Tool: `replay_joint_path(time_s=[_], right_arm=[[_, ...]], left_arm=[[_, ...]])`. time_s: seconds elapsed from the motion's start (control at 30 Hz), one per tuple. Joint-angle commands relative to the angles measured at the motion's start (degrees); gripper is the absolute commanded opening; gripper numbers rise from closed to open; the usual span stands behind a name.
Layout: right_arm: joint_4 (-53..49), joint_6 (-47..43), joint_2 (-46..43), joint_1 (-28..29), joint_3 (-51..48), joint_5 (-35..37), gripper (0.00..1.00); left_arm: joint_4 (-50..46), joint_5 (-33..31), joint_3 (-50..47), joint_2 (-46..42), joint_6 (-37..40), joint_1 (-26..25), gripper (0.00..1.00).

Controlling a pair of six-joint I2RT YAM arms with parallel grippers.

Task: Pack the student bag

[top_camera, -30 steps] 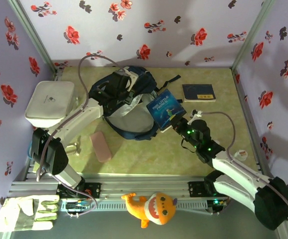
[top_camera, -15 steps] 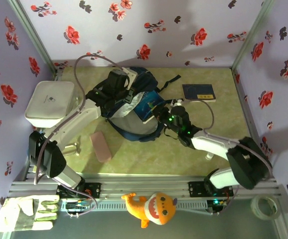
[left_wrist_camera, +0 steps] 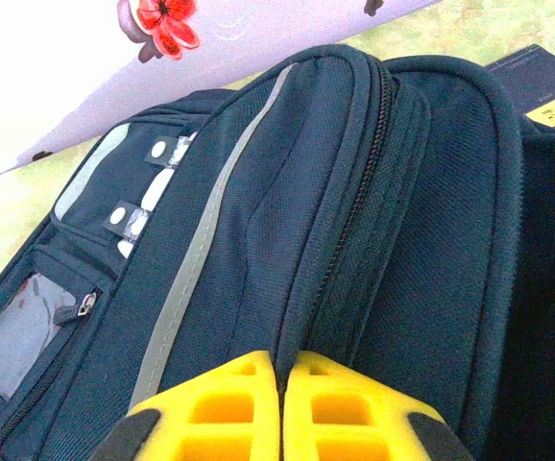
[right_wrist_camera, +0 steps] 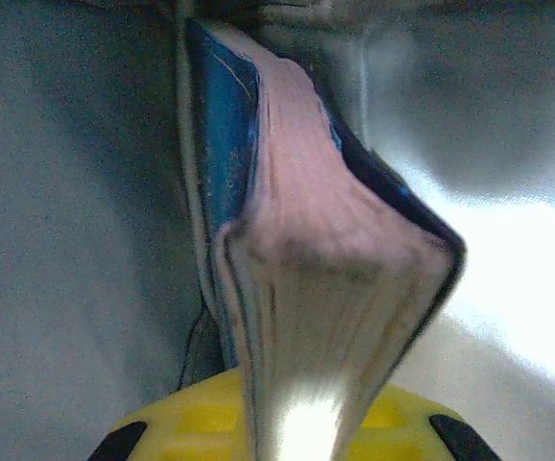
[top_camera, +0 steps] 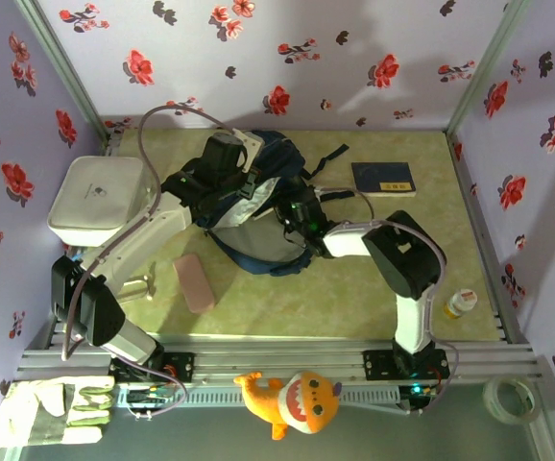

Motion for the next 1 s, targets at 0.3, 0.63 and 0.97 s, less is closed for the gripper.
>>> replay_joint_path(time_s=[0.3,0.63,0.97], right_arm=[[0.0,6.4,10.4,1.0,14.3,-5.7,0.18],[3.9,8.0,4.0,-0.1,6.7,-6.3,0.45],[3.9,7.2,-12.4,-0.2,-9.8,-3.2,0.52]], left_arm=[[7.2,2.0,3.3,-4.1,-1.8,-0.5,0.00],[7.1,1.7,2.6,-3.6,-1.6,-0.3,0.00],[8.2,1.1,-0.6,-3.2,-2.5,1.1,0.00]])
